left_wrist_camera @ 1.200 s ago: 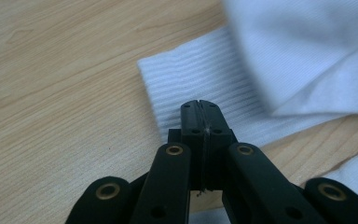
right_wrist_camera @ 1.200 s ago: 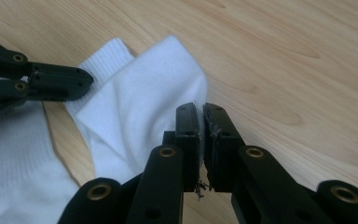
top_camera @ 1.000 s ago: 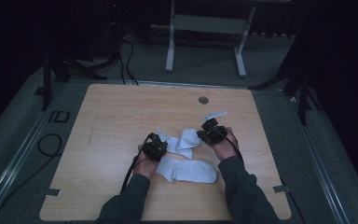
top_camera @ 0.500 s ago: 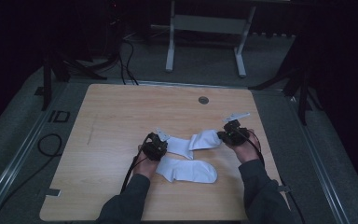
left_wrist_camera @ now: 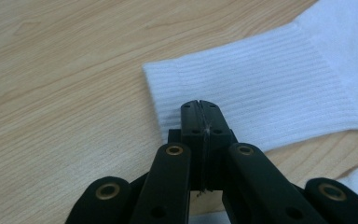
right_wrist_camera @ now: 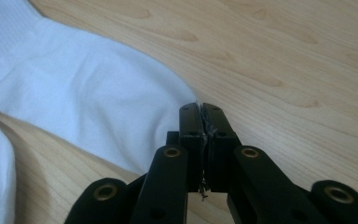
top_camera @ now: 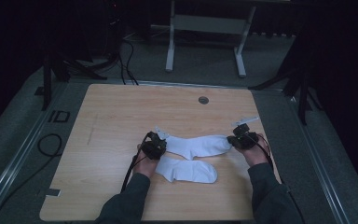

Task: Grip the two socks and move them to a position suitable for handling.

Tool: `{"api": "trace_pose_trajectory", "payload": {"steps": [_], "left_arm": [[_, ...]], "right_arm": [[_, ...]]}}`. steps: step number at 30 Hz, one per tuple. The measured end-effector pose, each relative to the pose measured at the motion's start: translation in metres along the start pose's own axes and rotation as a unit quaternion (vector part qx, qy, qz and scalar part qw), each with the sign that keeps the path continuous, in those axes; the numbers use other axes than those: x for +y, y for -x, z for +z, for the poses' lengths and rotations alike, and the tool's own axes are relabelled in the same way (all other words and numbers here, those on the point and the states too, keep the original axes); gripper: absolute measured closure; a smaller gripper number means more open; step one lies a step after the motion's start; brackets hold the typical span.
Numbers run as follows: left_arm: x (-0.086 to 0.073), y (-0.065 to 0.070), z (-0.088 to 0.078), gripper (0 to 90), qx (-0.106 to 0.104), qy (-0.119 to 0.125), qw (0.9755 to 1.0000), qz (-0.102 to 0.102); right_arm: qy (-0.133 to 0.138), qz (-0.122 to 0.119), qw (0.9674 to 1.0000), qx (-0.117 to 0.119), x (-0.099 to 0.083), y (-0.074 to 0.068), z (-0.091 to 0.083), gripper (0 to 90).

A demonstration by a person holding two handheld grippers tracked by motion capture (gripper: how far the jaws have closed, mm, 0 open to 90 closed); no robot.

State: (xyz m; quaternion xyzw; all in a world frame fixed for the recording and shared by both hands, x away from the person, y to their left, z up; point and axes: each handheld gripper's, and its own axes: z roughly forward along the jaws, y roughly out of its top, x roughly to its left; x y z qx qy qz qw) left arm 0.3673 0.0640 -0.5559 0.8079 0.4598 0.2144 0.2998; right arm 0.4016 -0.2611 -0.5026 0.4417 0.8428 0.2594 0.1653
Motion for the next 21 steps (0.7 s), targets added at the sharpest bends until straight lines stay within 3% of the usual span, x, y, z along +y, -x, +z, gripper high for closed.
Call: {"api": "trace_pose_trajectory", "payload": {"steps": [7,15,21], "left_arm": [[0.000,-0.003,0.000,89.4,0.007,-0.001,0.9999,-0.013],[-0.001,-0.005,-0.002,87.7,0.001,0.005,0.9997,-0.022],[-0.002,-0.007,-0.006,78.4,-0.009,0.011,0.9996,-0.023]], "right_arm": [[-0.001,-0.003,1.0000,0.001,-0.001,-0.003,0.002,76.8],[0.016,-0.003,0.9999,0.001,0.000,-0.005,-0.006,67.6],[0.037,-0.006,0.9993,0.005,0.003,-0.012,-0.016,61.5]]}}
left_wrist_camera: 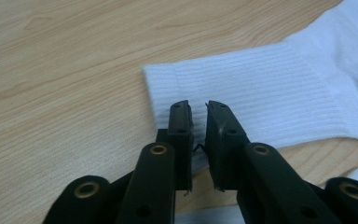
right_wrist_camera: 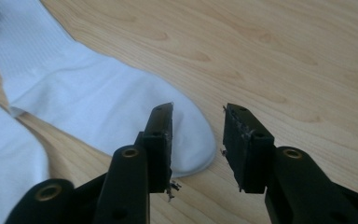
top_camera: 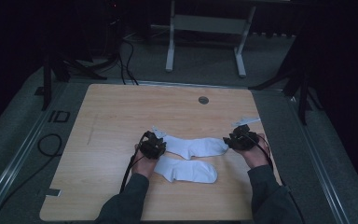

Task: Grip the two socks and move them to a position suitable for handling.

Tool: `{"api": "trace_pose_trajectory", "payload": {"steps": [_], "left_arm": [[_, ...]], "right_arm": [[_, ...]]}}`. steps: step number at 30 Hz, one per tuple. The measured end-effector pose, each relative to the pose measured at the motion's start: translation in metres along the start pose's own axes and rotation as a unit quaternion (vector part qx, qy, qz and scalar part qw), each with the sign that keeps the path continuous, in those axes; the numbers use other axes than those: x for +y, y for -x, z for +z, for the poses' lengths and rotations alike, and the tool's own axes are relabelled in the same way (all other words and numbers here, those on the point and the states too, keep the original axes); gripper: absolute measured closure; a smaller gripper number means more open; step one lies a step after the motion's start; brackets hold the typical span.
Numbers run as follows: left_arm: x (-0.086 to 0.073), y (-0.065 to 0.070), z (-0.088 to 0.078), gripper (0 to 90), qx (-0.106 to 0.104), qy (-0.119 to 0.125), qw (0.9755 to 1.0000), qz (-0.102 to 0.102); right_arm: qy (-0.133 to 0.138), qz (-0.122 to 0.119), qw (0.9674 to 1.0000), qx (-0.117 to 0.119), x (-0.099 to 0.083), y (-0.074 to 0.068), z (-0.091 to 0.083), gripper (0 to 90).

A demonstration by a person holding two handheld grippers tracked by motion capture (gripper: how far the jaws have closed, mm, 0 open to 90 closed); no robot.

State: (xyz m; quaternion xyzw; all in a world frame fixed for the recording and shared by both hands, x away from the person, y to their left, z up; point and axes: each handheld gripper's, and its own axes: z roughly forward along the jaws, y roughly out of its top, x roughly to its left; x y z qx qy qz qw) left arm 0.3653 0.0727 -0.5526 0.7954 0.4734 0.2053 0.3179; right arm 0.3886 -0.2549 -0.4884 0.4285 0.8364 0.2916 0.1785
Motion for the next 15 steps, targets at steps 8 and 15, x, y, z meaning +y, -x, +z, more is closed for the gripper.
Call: {"api": "trace_pose_trajectory", "payload": {"steps": [8,15], "left_arm": [[-0.005,-0.006,-0.014,73.0,-0.004,0.018,0.9998,-0.005],[-0.012,-0.014,-0.030,70.9,-0.005,0.033,0.9994,-0.014]], "right_arm": [[0.019,-0.016,0.9996,0.010,0.005,-0.015,-0.009,58.3],[0.028,-0.037,0.9985,0.028,0.013,-0.032,-0.008,57.4]]}}
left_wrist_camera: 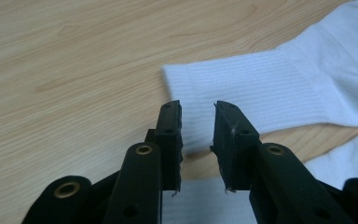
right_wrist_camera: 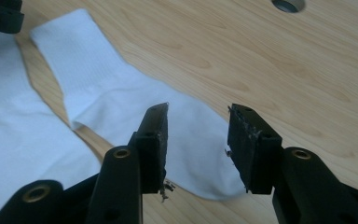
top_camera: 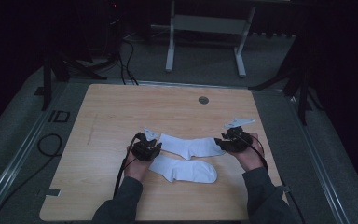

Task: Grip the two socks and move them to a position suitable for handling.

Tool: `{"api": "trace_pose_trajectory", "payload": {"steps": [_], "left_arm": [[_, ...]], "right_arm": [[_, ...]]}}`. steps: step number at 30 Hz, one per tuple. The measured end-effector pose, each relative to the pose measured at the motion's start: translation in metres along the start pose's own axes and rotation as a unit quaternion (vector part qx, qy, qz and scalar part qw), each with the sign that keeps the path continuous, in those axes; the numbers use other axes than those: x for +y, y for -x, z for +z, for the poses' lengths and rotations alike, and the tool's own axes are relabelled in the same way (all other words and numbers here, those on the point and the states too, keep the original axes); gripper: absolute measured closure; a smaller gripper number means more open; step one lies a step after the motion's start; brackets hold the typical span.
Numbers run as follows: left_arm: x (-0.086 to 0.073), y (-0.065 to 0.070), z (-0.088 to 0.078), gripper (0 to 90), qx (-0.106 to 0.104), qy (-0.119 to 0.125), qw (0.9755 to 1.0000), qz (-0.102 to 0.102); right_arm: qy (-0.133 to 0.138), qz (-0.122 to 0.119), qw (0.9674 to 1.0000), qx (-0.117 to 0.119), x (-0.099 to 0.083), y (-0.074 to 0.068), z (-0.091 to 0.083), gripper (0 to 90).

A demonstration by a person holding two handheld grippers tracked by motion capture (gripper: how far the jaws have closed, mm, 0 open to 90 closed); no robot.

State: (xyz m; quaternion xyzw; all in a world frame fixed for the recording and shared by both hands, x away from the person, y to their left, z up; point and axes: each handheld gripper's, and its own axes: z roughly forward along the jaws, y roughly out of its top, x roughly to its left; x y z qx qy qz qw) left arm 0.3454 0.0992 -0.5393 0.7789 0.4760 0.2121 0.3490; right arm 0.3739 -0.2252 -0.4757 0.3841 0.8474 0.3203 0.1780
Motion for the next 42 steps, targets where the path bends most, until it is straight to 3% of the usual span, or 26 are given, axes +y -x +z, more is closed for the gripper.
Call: {"api": "trace_pose_trajectory", "payload": {"steps": [9,13,17,21,27,32,36,38,42], "left_arm": [[-0.014,-0.012,-0.019,70.0,0.005,0.010,0.9999,-0.011],[-0.018,-0.012,-0.023,69.3,0.005,0.010,0.9999,-0.007],[-0.020,-0.012,-0.028,69.0,0.010,0.011,0.9999,-0.001],[-0.022,-0.015,-0.032,69.0,0.012,0.015,0.9998,-0.007],[-0.024,-0.019,-0.035,68.9,0.014,0.014,0.9997,-0.012],[-0.028,-0.023,-0.030,68.9,0.018,0.005,0.9997,-0.017],[-0.028,-0.025,-0.029,68.9,0.019,0.003,0.9997,-0.018],[-0.029,-0.025,-0.029,68.9,0.019,0.004,0.9996,-0.019],[-0.029,-0.025,-0.030,68.8,0.018,0.003,0.9997,-0.017]], "right_arm": [[0.005,-0.031,0.9992,0.023,0.020,-0.024,0.021,57.1],[0.001,-0.034,0.9987,0.037,0.028,-0.032,0.044,57.4],[-0.020,-0.043,0.9981,0.040,0.034,-0.043,0.073,57.9],[-0.029,-0.072,0.9955,0.054,0.043,-0.058,0.096,58.1],[-0.028,-0.097,0.9918,0.078,0.051,-0.077,0.110,58.1],[-0.038,-0.131,0.9863,0.094,0.058,-0.094,0.124,58.2],[-0.048,-0.128,0.9852,0.104,0.059,-0.096,0.134,55.8],[-0.054,-0.124,0.9835,0.121,0.056,-0.095,0.140,55.0],[-0.054,-0.123,0.9829,0.126,0.055,-0.090,0.141,60.2]]}}
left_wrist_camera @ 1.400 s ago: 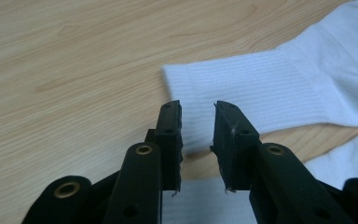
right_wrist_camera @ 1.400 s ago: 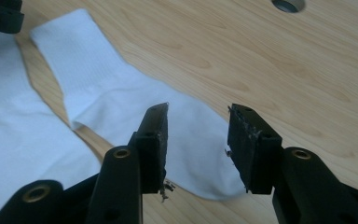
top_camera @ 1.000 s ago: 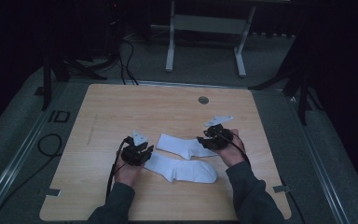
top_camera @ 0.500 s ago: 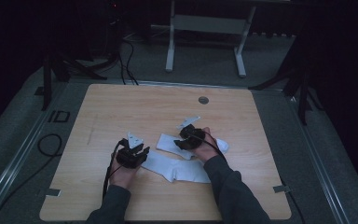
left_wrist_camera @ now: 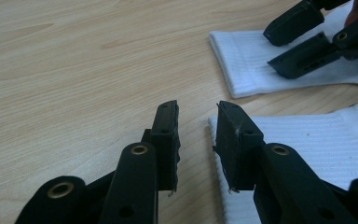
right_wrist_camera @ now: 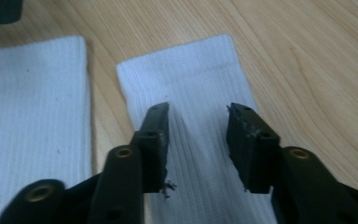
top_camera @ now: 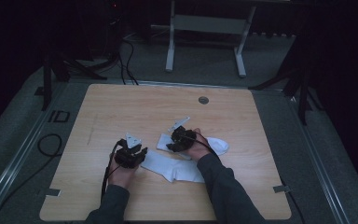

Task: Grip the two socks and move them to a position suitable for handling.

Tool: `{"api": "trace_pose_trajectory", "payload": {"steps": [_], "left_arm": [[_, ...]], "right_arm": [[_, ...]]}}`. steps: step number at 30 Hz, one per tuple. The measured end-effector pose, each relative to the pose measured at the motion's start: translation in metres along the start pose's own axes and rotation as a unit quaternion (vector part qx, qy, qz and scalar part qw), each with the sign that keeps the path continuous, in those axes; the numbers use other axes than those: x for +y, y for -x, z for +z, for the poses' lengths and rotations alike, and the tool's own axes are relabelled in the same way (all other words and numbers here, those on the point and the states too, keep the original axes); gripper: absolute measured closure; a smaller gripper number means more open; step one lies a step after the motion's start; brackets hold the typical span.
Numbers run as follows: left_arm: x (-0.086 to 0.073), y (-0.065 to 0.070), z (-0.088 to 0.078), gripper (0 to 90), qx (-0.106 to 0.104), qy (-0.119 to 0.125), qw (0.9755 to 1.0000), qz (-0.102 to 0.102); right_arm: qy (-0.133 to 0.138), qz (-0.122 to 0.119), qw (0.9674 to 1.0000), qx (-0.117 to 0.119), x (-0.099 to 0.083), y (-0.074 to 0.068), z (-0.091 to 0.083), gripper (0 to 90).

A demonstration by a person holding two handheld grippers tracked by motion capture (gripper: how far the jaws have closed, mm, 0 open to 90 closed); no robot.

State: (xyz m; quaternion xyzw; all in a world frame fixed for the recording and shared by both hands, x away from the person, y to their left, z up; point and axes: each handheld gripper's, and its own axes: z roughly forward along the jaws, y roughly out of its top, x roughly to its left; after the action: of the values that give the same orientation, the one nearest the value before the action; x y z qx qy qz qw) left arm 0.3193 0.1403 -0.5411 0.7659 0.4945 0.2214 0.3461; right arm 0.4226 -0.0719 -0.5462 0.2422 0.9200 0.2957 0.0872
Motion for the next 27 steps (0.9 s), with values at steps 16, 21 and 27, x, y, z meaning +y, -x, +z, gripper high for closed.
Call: {"api": "trace_pose_trajectory", "payload": {"steps": [16,21,27], "left_arm": [[-0.007,0.002,-0.006,68.2,-0.006,-0.004,1.0000,0.004],[-0.007,0.000,-0.006,67.9,-0.005,-0.004,1.0000,0.001],[-0.007,-0.001,-0.007,67.9,-0.005,-0.003,1.0000,-0.002]], "right_arm": [[0.005,0.040,0.9990,-0.020,-0.018,0.014,-0.013,82.4],[0.012,0.060,0.9981,-0.012,-0.022,0.019,-0.014,83.1],[0.015,0.065,0.9977,-0.014,-0.025,0.019,-0.016,83.2]]}}
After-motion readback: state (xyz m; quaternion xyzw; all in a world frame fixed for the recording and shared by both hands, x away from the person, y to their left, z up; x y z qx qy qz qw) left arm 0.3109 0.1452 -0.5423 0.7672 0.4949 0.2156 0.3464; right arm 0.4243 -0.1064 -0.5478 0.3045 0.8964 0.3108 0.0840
